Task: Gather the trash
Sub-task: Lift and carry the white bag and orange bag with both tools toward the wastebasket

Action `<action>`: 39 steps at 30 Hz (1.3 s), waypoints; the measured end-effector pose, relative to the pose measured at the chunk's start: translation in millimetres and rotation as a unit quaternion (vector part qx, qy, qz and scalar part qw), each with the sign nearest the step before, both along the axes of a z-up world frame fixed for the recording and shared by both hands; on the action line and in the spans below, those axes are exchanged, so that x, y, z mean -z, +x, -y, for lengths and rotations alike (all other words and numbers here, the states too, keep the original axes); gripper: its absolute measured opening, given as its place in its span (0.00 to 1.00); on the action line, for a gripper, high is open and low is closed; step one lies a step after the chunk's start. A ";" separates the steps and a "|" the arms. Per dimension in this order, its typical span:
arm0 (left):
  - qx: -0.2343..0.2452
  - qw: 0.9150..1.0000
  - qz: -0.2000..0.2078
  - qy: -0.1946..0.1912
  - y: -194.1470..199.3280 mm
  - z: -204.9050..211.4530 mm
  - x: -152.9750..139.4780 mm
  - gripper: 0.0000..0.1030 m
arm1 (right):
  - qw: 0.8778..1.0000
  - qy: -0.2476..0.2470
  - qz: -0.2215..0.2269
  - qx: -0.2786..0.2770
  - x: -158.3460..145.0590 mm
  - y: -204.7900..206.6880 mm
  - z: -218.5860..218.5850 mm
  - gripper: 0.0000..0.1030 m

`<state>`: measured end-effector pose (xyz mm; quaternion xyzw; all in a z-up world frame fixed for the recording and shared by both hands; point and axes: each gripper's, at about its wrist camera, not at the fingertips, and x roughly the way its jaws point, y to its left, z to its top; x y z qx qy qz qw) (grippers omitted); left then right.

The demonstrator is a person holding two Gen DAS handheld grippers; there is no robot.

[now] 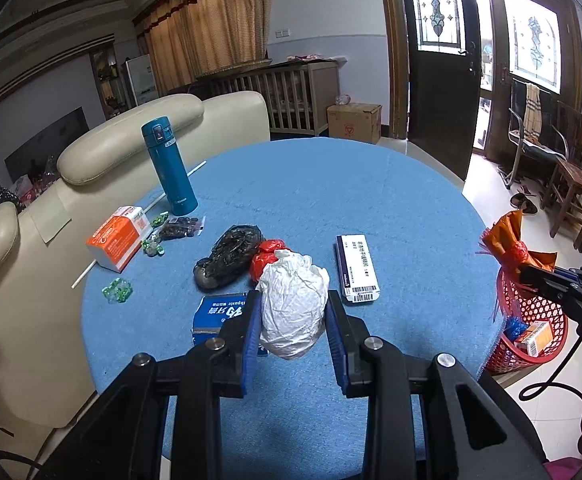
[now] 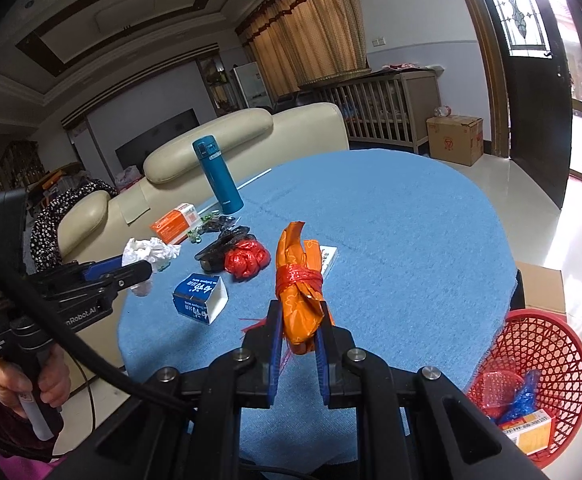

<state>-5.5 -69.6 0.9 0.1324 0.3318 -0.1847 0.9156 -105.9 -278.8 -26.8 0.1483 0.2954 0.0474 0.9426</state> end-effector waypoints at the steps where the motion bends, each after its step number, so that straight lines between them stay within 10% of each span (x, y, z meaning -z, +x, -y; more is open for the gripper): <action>1: 0.001 1.000 0.000 0.000 -0.3 0.2 0.3 0.32 | 1.000 0.000 0.000 0.000 -0.1 -0.5 0.6 0.15; 39: 0.020 1.000 0.005 0.002 -14.5 9.1 -13.1 0.32 | 1.000 -0.006 0.024 0.005 -11.6 -18.1 -1.2 0.15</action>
